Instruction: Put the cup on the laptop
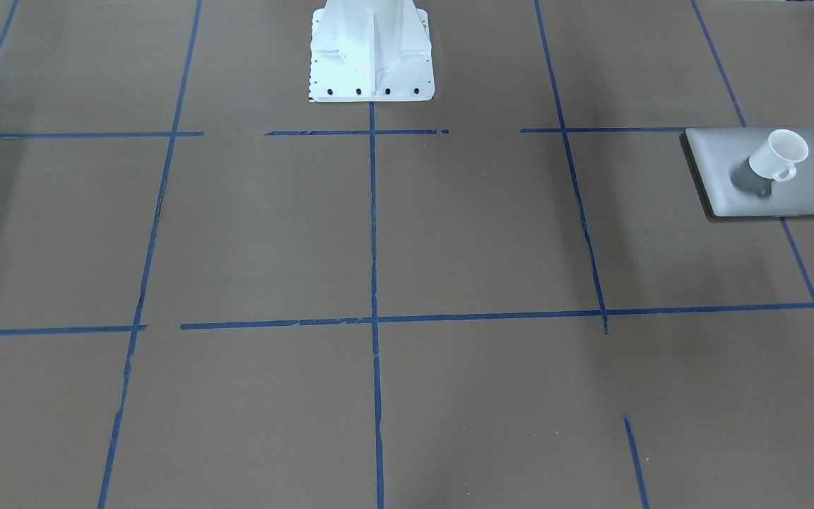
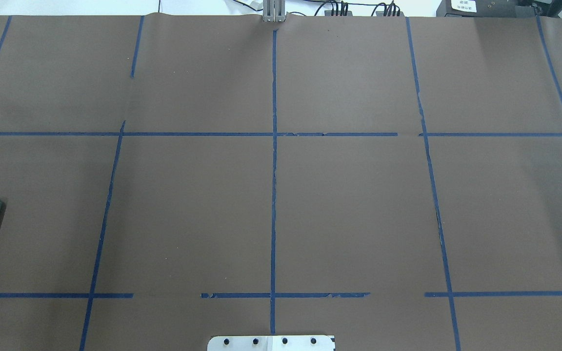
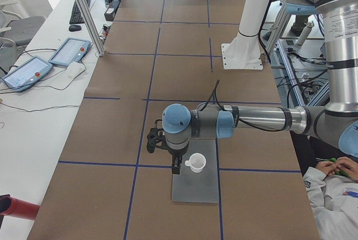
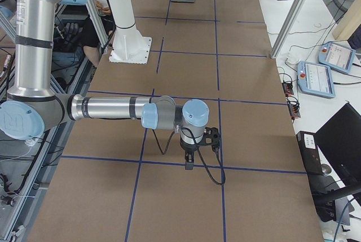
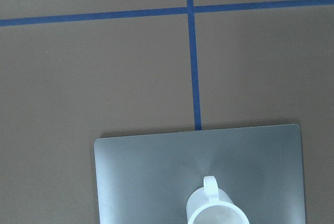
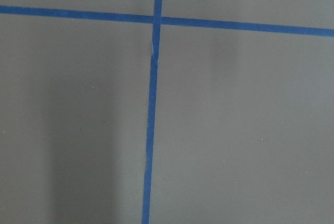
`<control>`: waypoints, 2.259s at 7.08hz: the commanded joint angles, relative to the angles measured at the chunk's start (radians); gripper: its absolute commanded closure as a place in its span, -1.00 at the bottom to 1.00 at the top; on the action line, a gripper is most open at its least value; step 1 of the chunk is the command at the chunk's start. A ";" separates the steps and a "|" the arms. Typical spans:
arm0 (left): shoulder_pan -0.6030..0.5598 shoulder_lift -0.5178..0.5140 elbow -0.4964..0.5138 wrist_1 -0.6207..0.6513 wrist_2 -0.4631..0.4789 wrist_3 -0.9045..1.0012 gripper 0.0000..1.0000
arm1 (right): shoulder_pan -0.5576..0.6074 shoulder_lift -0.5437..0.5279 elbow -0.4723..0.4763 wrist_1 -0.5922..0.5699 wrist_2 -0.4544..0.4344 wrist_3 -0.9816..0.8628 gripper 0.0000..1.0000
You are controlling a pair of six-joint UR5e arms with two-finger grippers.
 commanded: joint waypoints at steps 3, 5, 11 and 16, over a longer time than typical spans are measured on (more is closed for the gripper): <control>-0.002 0.008 -0.016 0.003 0.000 0.004 -1.00 | 0.000 0.001 0.000 0.001 0.000 0.000 -1.00; -0.002 0.005 -0.013 0.006 0.001 0.004 -1.00 | 0.000 0.000 0.000 0.001 0.000 0.000 -1.00; -0.002 0.000 -0.005 0.005 -0.002 0.004 -1.00 | 0.000 0.000 0.000 0.001 0.000 0.000 -1.00; -0.002 0.002 0.001 0.005 0.003 0.004 -1.00 | 0.000 0.001 0.000 0.001 0.000 0.000 -1.00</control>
